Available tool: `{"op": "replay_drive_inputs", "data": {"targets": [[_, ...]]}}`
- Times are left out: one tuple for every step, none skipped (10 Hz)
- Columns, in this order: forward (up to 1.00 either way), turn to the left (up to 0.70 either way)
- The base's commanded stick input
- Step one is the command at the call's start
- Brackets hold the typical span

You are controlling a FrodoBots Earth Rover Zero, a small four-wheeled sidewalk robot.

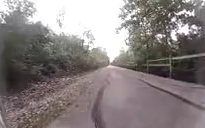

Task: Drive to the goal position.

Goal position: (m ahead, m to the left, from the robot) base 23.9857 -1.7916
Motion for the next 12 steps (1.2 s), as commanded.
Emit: {"op": "replay_drive_inputs", "data": {"targets": [[0.70,0.00],[0.70,0.00],[0.70,0.00],[0.70,0.00],[0.70,0.00],[0.70,0.00],[0.70,0.00],[0.70,-0.07],[0.70,-0.27],[0.70,-0.30],[0.70,-0.18],[0.70,-0.05]]}}
